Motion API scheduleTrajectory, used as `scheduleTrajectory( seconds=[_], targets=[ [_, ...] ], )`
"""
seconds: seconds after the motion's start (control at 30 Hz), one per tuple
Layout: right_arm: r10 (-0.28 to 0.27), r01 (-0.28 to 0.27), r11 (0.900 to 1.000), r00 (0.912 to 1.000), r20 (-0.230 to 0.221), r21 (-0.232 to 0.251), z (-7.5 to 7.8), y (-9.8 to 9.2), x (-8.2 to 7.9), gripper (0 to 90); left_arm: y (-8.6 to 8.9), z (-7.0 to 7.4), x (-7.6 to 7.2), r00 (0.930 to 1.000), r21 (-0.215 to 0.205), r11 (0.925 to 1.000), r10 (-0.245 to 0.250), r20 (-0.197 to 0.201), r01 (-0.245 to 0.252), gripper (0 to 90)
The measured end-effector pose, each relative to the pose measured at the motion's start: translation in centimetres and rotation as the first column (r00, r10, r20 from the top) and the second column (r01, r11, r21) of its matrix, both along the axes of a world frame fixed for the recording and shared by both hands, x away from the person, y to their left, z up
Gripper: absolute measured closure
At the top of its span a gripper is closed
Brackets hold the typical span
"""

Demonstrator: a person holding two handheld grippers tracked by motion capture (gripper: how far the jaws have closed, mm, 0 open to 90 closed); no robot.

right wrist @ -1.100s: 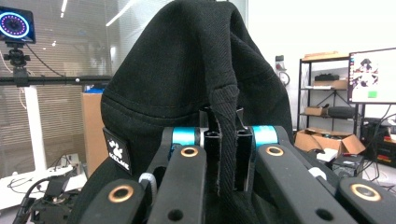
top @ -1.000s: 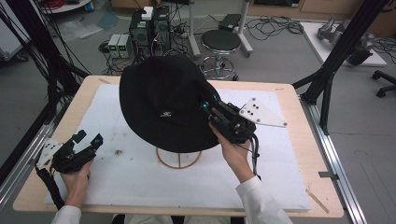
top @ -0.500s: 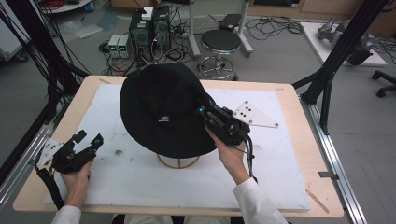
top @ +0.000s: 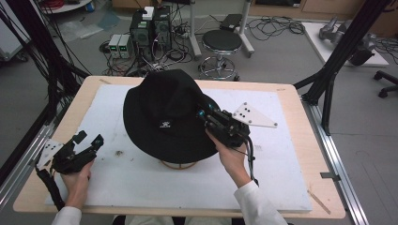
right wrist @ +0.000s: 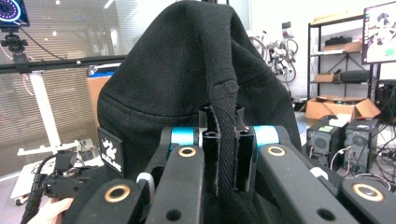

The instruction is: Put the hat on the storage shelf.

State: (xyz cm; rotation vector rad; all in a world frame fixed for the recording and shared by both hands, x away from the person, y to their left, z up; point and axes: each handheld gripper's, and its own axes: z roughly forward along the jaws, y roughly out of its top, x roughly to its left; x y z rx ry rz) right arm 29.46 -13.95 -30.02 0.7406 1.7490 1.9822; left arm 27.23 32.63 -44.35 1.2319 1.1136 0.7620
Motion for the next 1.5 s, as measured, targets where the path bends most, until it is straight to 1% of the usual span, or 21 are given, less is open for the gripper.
scheduleTrajectory(
  seconds=[0.1, 0.27, 0.4, 0.43, 0.47, 0.53, 0.6, 0.63, 0.7, 0.73, 0.83, 0.93, 1.0, 1.13, 1.23, 1.27, 1.37, 1.43, 1.5],
  targets=[
    [0.001, -0.001, 1.0, 0.9999, -0.016, -0.002, -0.1, -0.1, 0.1, 86.1, 0.0, 0.0, 0.0, 1.0, 0.001, 1.0, 0.0, -0.002, 0.0, 23.1],
    [0.007, -0.007, 1.0, 0.9997, -0.024, -0.009, -0.2, 0.0, 0.0, 85.7, 0.0, 0.0, 0.0, 1.0, -0.001, 1.0, -0.001, -0.001, 0.001, 23.1],
    [0.009, -0.009, 1.0, 0.9992, -0.039, -0.006, -0.2, -0.1, 0.0, 83.2, 0.0, 0.0, 0.0, 1.0, 0.0, 1.0, 0.0, -0.001, 0.0, 23.1],
    [0.01, -0.01, 1.0, 0.9989, -0.045, 0.001, -0.2, -0.1, 0.0, 80.2, 0.0, 0.0, 0.0, 1.0, 0.0, 1.0, -0.001, -0.001, 0.001, 23.1],
    [0.01, -0.01, 1.0, 0.9989, -0.045, 0.001, -0.2, -0.1, 0.0, 80.2, 0.0, 0.0, 0.0, 1.0, 0.0, 1.0, -0.001, -0.001, 0.001, 23.1],
    [0.011, -0.01, 1.0, 0.9982, -0.059, 0.013, -0.2, -0.2, 0.1, 73.6, 0.0, 0.0, 0.0, 1.0, 0.001, 1.0, -0.001, 0.0, 0.001, 23.1],
    [0.006, -0.005, 1.0, 0.9982, -0.06, 0.024, -0.3, -0.3, 0.1, 66.0, 0.0, 0.0, 0.0, 1.0, 0.001, 1.0, -0.001, -0.001, 0.001, 23.1],
    [0.013, -0.012, 1.0, 0.9979, -0.064, 0.024, -0.3, -0.3, 0.1, 64.0, 0.0, 0.0, 0.0, 1.0, 0.001, 1.0, -0.001, -0.002, 0.001, 23.1],
    [0.022, -0.021, 1.0, 0.9975, -0.067, 0.014, -0.3, -0.2, 0.2, 61.6, 0.0, 0.0, 0.0, 1.0, 0.001, 1.0, -0.001, -0.002, 0.001, 23.1],
    [0.025, -0.025, 1.0, 0.9973, -0.068, 0.007, -0.3, -0.2, 0.2, 58.8, 0.0, 0.0, 0.0, 1.0, 0.0, 1.0, -0.001, -0.001, 0.001, 23.1],
    [0.013, -0.014, 1.0, 0.9976, -0.068, -0.005, -0.3, -0.1, 0.1, 49.0, 0.0, 0.0, 0.0, 1.0, 0.001, 1.0, -0.001, -0.001, 0.001, 23.1],
    [0.0, 0.0, 1.0, 0.9988, -0.05, -0.003, -0.3, -0.1, 0.0, 38.7, 0.0, 0.0, 0.0, 1.0, 0.001, 1.0, -0.001, -0.002, 0.001, 23.1],
    [0.01, -0.01, 1.0, 0.9986, -0.052, -0.001, -0.3, -0.1, 0.0, 36.9, 0.1, 0.0, 0.0, 1.0, 0.001, 1.0, -0.001, -0.002, 0.001, 23.1],
    [0.009, -0.009, 1.0, 0.9989, -0.046, 0.001, -0.2, -0.3, 0.0, 33.9, 0.1, 0.0, 0.0, 1.0, 0.001, 1.0, 0.0, -0.002, 0.0, 23.1],
    [0.007, -0.006, 1.0, 0.9992, -0.04, 0.011, -0.1, -0.4, -0.1, 28.9, 0.1, 0.0, 0.0, 1.0, 0.0, 1.0, -0.001, -0.002, 0.001, 23.1],
    [0.004, -0.003, 1.0, 0.9992, -0.04, 0.015, -0.1, -0.5, -0.1, 26.6, 0.1, 0.0, 0.0, 1.0, 0.001, 1.0, -0.001, -0.002, 0.001, 23.1],
    [-0.005, 0.006, 1.0, 0.9994, -0.034, 0.023, 0.0, -0.8, -0.3, 23.4, 0.1, 0.0, 0.0, 1.0, -0.001, 1.0, 0.002, -0.002, -0.002, 23.1],
    [-0.025, 0.026, 0.999, 0.9994, -0.024, 0.02, 0.0, -1.1, -0.5, 22.3, 0.1, 0.0, 0.0, 1.0, -0.008, 1.0, 0.004, 0.0, -0.004, 23.1],
    [-0.036, 0.036, 0.999, 0.9992, -0.02, 0.025, 0.1, -1.4, -0.7, 21.8, 0.1, 0.0, 0.0, 1.0, -0.006, 1.0, 0.004, -0.001, -0.004, 23.1]
  ],
)
